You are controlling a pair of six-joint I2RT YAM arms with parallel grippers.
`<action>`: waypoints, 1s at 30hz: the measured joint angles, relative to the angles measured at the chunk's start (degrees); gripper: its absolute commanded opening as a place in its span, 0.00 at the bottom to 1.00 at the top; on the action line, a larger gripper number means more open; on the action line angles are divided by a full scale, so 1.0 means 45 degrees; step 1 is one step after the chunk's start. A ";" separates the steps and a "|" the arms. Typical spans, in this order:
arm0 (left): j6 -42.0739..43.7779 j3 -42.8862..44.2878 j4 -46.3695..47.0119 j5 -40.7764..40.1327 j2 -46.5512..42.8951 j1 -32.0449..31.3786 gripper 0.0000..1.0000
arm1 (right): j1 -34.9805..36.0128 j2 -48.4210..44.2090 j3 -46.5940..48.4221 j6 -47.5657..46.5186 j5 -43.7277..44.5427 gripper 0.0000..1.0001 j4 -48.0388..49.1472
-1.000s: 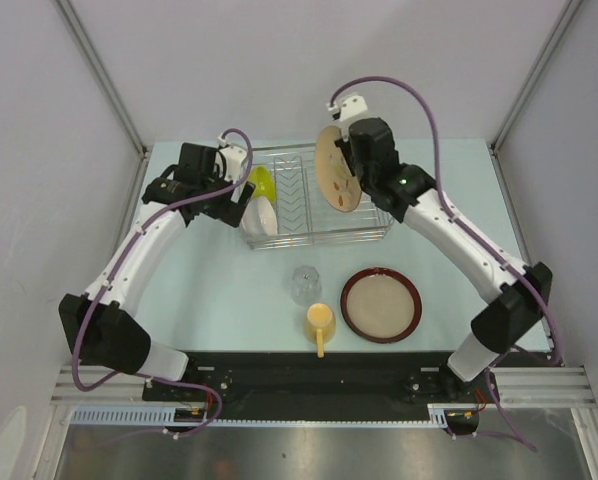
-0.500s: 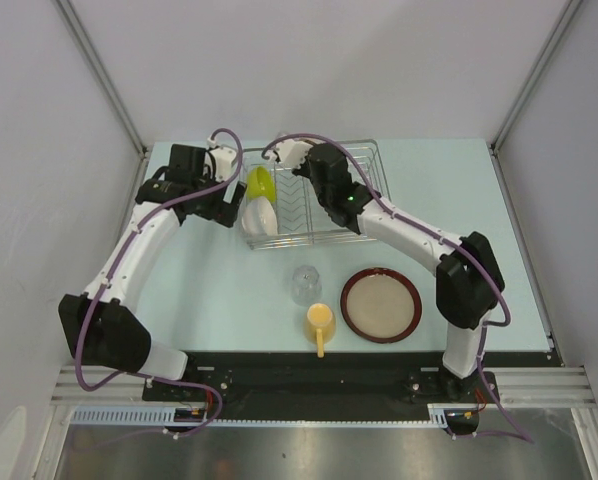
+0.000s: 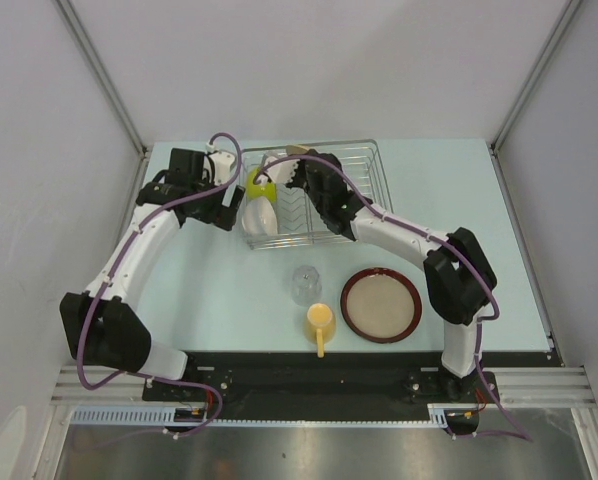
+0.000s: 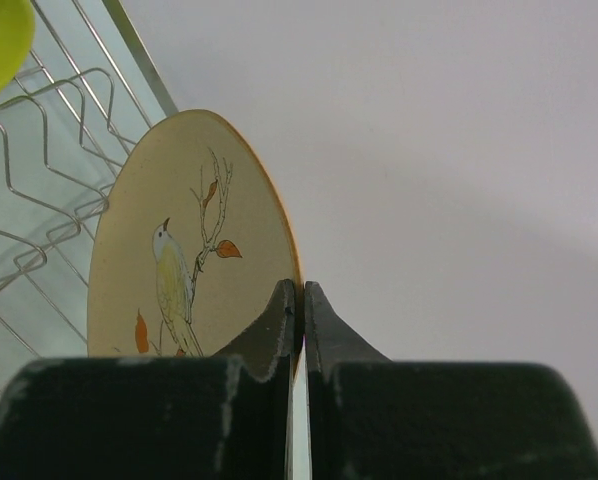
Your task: Load the mixed dishes into the dish rack
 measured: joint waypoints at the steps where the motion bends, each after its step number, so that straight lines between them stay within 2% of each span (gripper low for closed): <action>1: 0.0000 -0.0010 0.0000 0.0000 0.0000 0.0005 1.00 | 0.0000 0.0000 -0.0005 -0.0063 -0.0073 0.00 -0.0005; 10: -0.0010 -0.0189 0.0063 -0.0010 0.0000 0.0019 1.00 | -0.0457 -0.0141 -0.0787 -0.0651 -0.1928 0.00 0.0083; 20: -0.0015 -0.0199 0.0097 -0.0049 0.0019 0.0034 1.00 | -0.1477 -0.0267 -0.0826 -0.0695 -0.5037 0.00 -0.0219; 30: -0.0019 -0.0199 0.0238 -0.0063 0.0170 0.0049 1.00 | -0.1472 0.0316 0.0209 -0.1263 -0.6654 0.00 -0.0563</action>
